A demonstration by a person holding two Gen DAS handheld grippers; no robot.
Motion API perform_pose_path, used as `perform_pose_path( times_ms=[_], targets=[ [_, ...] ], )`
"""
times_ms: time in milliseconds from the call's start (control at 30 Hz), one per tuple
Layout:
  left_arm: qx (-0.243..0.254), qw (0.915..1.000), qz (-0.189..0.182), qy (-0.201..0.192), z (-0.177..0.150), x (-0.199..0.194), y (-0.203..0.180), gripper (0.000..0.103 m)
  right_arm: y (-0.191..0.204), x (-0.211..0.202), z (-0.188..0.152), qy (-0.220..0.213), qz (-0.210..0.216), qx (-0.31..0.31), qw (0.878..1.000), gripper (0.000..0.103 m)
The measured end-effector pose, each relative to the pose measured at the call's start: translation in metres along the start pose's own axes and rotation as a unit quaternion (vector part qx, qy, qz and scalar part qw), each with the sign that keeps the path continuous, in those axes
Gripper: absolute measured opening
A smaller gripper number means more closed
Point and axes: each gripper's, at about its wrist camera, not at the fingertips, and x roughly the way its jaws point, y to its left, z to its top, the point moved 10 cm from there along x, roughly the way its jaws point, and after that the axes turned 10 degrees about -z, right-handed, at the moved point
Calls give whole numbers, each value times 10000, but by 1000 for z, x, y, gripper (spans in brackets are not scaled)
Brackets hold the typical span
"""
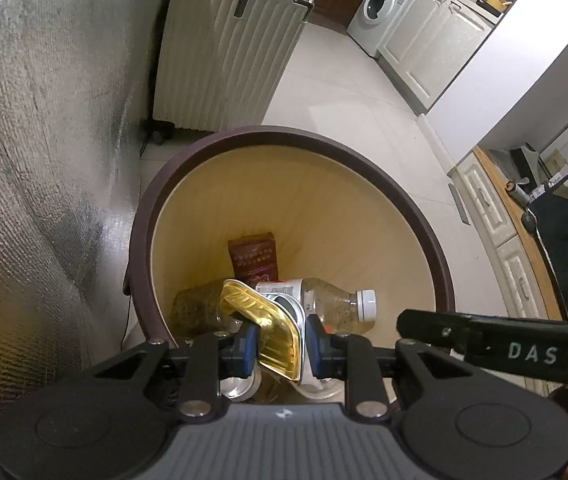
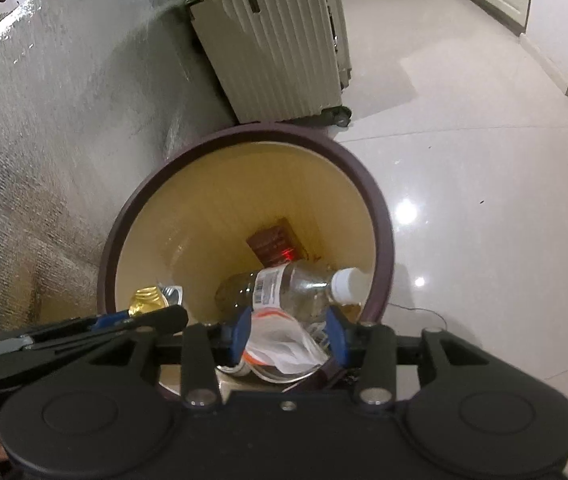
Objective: Collect trash
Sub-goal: 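Open both tools to drop the wrapper and bag into the bin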
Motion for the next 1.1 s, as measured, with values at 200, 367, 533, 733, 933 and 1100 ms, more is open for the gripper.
perform_pose_path(
  times_ms=[200, 367, 533, 733, 933, 1100],
  targets=[
    [84, 9999, -79, 113, -3, 2, -6, 34, -4, 0, 0, -29, 15, 86, 10000, 43],
    [90, 9999, -38, 85, -4, -1, -5, 52, -6, -3, 0, -87, 45, 119, 9999, 43],
    [114, 9999, -5, 108, -6, -3, -6, 54, -7, -5, -1, -98, 25, 113, 9999, 43],
    [156, 9998, 58, 130, -6, -5, -8, 57, -7, -9, -4, -116, 9, 71, 9999, 43],
    [155, 9997, 140, 100, -6, -13, -8, 60, -7, -16, -4, -211, 4, 49, 9998, 43],
    [187, 9996, 205, 36, -5, -26, -16, 68, -9, -32, -5, -372, 31, -11, 9993, 45]
  ],
)
